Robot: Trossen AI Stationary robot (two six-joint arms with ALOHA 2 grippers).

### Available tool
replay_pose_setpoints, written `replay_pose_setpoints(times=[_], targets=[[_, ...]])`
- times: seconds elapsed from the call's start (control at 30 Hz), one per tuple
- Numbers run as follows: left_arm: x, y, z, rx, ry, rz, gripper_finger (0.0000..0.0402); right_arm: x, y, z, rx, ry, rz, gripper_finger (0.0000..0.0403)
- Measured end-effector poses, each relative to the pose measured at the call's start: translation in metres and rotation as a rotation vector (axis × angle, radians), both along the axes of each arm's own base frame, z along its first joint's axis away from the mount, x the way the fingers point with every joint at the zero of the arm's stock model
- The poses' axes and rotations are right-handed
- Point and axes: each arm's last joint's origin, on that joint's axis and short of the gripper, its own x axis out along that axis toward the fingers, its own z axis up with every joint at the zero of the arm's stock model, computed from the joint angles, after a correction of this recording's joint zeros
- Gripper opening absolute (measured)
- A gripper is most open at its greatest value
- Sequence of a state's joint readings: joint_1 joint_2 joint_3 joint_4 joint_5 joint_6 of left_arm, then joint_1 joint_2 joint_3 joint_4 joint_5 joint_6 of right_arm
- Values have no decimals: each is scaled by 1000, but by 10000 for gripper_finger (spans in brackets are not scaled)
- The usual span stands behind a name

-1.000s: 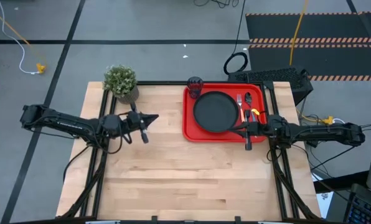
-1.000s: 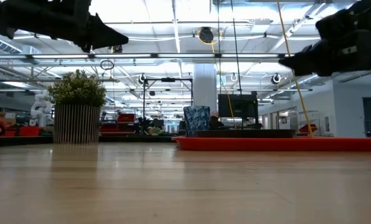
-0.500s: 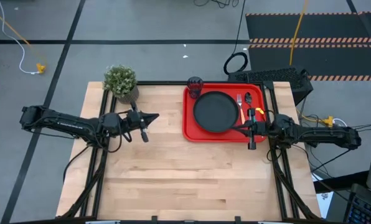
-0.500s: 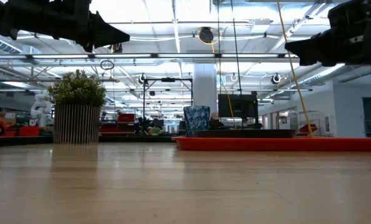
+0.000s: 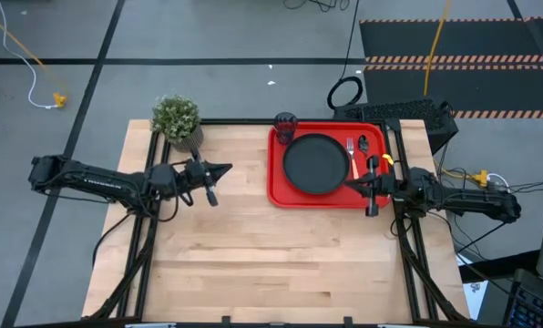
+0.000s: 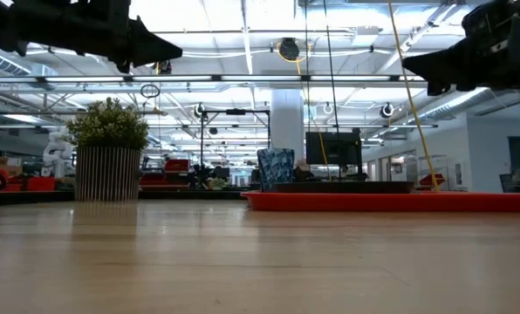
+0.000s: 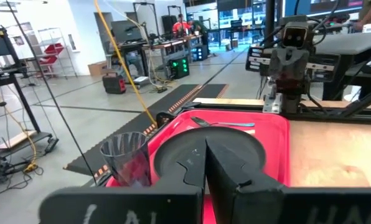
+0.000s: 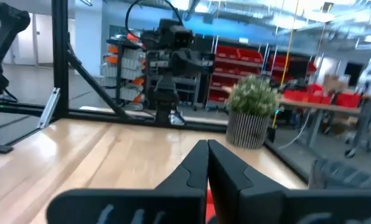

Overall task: Pick and place plate/cup/fork/spoon on tray
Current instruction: Return to Home Position

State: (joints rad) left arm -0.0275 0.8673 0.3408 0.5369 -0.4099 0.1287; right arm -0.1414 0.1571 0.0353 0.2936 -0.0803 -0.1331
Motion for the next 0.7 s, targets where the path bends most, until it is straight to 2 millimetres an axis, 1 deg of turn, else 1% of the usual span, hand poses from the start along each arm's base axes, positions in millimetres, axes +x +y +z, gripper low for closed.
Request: replay_pose_setpoints(times=[0.2, 0.37, 0.47, 0.53, 0.7], targets=[[0, 5, 0, -16, -8, 28, 4, 1, 4, -6, 69, 59, 45, 0], [0, 6, 0, -33, -16, 35, 14, 1, 11, -6, 97, 59, 107, 0], [0, 6, 0, -44, -23, 35, 9, 1, 14, -6, 97, 58, 137, 0], [0, 6, 1, -53, -32, 34, 4, 1, 15, -5, 100, 55, 121, 0], [0, 6, 1, -65, -42, 33, 8, -1, 17, -3, 92, 32, 91, 0]])
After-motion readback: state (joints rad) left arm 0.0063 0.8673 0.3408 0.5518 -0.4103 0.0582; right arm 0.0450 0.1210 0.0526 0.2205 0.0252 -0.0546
